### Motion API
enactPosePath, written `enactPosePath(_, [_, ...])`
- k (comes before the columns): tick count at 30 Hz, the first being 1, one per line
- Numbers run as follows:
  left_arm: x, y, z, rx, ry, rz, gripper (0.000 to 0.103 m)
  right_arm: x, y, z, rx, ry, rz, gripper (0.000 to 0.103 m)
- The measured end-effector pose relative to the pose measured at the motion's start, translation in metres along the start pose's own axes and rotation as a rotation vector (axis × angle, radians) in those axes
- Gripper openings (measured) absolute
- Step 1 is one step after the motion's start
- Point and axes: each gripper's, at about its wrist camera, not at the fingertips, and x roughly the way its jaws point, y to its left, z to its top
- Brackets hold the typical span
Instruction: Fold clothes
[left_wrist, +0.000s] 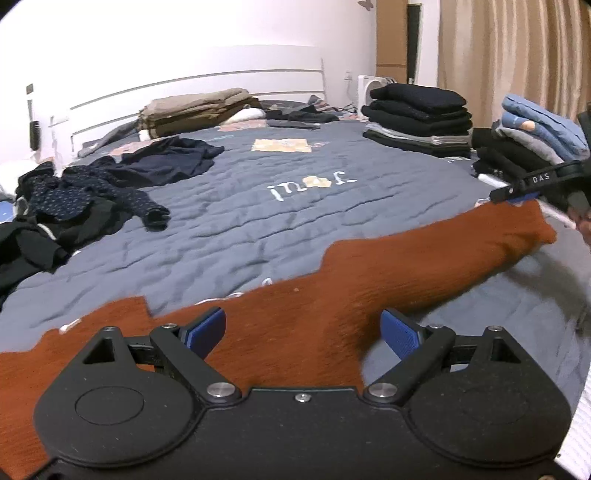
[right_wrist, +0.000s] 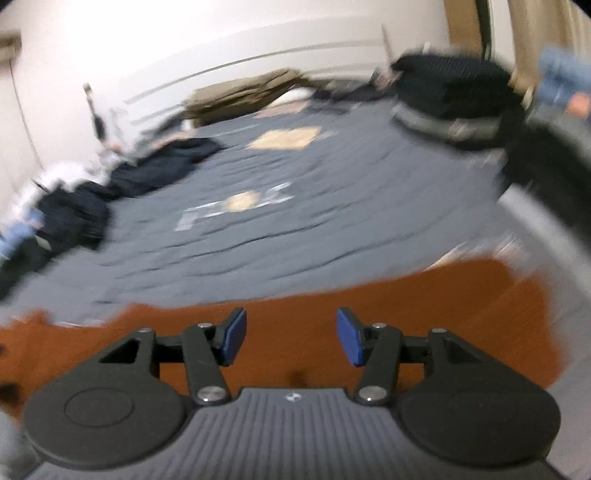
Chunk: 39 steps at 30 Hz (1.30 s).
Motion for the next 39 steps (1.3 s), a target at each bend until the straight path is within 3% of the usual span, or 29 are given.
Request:
enactPosePath(7, [0.006, -0.028, 0.006, 0.036, -0.017, -0.095, 0.09, 0.012, -0.085, 0.017, -0.016, 0.028, -0.191, 0.055])
enactPosePath(15, [0.023, -0.044, 0.005, 0.057, 0.01, -0.124, 0.09, 0.054, -0.146, 0.026, 0.009, 0.143, -0.165, 0.055])
enactPosePath(18, [0.028, -0.045, 0.004, 0.056, 0.02, -0.127, 0.09, 0.066, -0.152, 0.025, 0.002, 0.187, -0.143, 0.055])
enactPosePath(22, [0.026, -0.046, 0.007, -0.002, 0.016, -0.25, 0.09, 0.08, -0.161, 0.022, 0.05, 0.221, -0.091, 0.055])
enactPosePath(26, [0.013, -0.052, 0.013, -0.066, -0.038, -0.422, 0.09, 0.09, -0.165, 0.017, 0.09, 0.249, -0.083, 0.055])
enactPosePath(30, [0.004, -0.06, 0.016, -0.082, -0.073, -0.475, 0.09, 0.099, -0.171, 0.011, 0.174, 0.256, -0.081, 0.054])
enactPosePath(32, [0.003, -0.062, 0.014, -0.08, -0.073, -0.476, 0.09, 0.1, -0.173, 0.011, 0.218, 0.245, -0.068, 0.035])
enactPosePath(33, [0.003, -0.062, 0.014, -0.078, -0.071, -0.472, 0.09, 0.1, -0.174, 0.012, 0.227, 0.244, -0.055, 0.011])
enactPosePath(34, [0.004, -0.062, 0.014, -0.078, -0.068, -0.466, 0.09, 0.098, -0.174, 0.015, 0.231, 0.239, -0.047, 0.004])
enactPosePath(36, [0.004, -0.061, 0.015, -0.085, -0.068, -0.455, 0.09, 0.093, -0.173, 0.022, 0.238, 0.227, -0.033, 0.004])
enactPosePath(39, [0.003, -0.058, 0.016, -0.106, -0.079, -0.444, 0.09, 0.076, -0.172, 0.039, 0.238, 0.143, -0.027, 0.003])
